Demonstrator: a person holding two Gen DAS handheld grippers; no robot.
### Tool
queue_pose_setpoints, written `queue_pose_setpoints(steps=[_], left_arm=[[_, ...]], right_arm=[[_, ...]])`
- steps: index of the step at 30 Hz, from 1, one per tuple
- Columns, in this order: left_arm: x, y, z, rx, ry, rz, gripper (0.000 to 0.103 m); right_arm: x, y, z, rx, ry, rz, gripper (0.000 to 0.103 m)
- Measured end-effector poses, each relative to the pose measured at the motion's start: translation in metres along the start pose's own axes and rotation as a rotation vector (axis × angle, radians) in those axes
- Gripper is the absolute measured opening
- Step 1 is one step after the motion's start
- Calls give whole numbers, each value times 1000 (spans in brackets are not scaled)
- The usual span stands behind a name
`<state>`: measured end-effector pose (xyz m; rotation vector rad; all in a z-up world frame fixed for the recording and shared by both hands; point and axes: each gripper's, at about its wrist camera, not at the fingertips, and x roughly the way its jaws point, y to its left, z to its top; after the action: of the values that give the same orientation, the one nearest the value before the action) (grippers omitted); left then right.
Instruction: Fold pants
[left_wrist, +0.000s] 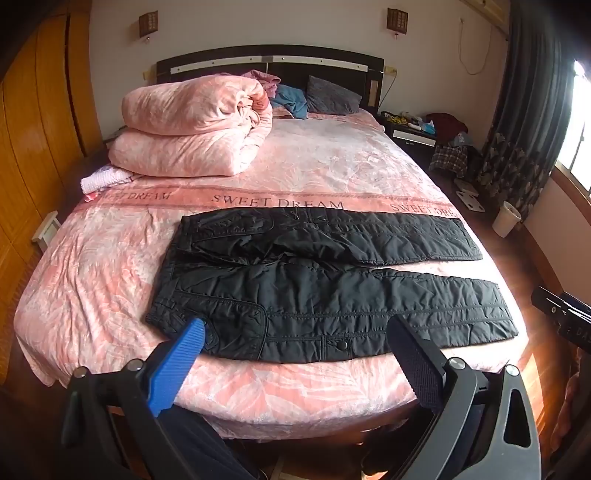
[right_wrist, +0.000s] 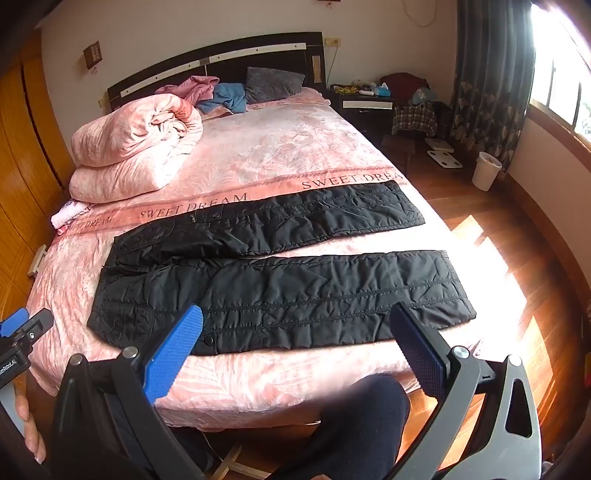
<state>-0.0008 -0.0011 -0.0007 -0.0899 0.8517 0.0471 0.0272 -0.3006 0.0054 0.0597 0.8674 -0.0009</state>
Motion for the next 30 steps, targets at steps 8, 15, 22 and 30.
queue_pose_setpoints(steps=[8,15,22,30], left_arm=[[1,-1,-1,-1,0,-1,99],[-2,-3,3,0,-1,1,99],[-3,-3,3,1,-1,2,99],[-4,-8,3,2,-1,1,99]], right_arm=[[0,0,0,0,0,0,101],[1,0,0,-1,0,0,101],[1,0,0,0,1,-1,101],[1,0,0,0,2,-2,101]])
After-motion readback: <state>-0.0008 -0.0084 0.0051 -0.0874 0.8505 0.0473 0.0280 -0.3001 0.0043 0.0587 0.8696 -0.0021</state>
